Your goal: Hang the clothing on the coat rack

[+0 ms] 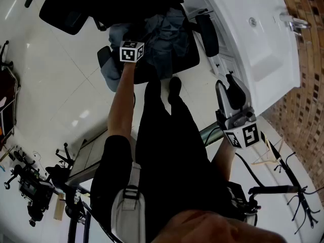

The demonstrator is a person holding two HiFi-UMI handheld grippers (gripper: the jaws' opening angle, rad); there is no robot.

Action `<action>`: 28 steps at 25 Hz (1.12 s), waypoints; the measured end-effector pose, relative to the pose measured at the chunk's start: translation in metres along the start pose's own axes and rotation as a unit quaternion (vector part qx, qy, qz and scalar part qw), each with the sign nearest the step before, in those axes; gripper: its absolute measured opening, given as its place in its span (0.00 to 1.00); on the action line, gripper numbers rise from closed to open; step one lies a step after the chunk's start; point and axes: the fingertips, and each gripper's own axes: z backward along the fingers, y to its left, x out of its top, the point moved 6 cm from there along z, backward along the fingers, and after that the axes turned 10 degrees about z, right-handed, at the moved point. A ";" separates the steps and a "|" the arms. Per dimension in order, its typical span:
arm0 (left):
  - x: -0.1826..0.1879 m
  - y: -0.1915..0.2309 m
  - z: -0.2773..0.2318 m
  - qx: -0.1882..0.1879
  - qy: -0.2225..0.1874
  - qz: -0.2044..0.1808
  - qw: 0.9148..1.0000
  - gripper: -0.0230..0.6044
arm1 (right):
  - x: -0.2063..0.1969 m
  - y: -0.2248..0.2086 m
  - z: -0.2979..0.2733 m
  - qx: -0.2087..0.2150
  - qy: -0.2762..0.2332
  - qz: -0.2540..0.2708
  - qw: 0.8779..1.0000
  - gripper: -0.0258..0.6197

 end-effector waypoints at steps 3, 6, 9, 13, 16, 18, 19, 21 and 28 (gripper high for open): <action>-0.006 0.036 -0.068 0.015 0.062 -0.013 0.998 0.62 | -0.018 -0.002 -0.023 -0.007 0.019 -0.011 1.000 0.23; -0.014 0.071 -0.109 0.021 0.121 0.006 0.992 0.60 | -0.034 -0.004 -0.036 -0.012 0.041 -0.024 0.999 0.23; -0.009 0.078 -0.110 -0.011 0.136 0.071 0.988 0.12 | -0.037 -0.009 -0.037 -0.021 0.050 -0.030 0.998 0.23; 0.025 0.038 -0.038 -0.063 -0.016 0.058 0.996 0.09 | -0.037 -0.018 -0.042 -0.025 0.039 -0.026 0.999 0.23; 0.039 -0.011 0.048 -0.102 -0.114 -0.015 0.988 0.09 | -0.066 -0.022 -0.069 -0.008 0.054 -0.020 0.998 0.23; 0.028 -0.035 0.096 -0.111 -0.143 -0.057 0.982 0.09 | -0.103 -0.022 -0.095 0.019 0.086 -0.026 0.996 0.23; 0.021 -0.043 0.115 -0.112 -0.150 -0.073 0.980 0.09 | -0.125 -0.019 -0.109 0.040 0.110 -0.030 0.993 0.23; 0.005 -0.056 0.143 -0.108 -0.146 -0.101 0.978 0.09 | -0.170 -0.009 -0.137 0.093 0.164 -0.033 0.982 0.23; -0.067 -0.081 0.179 -0.097 -0.086 -0.171 0.977 0.09 | -0.270 0.033 -0.199 0.205 0.259 0.020 0.944 0.41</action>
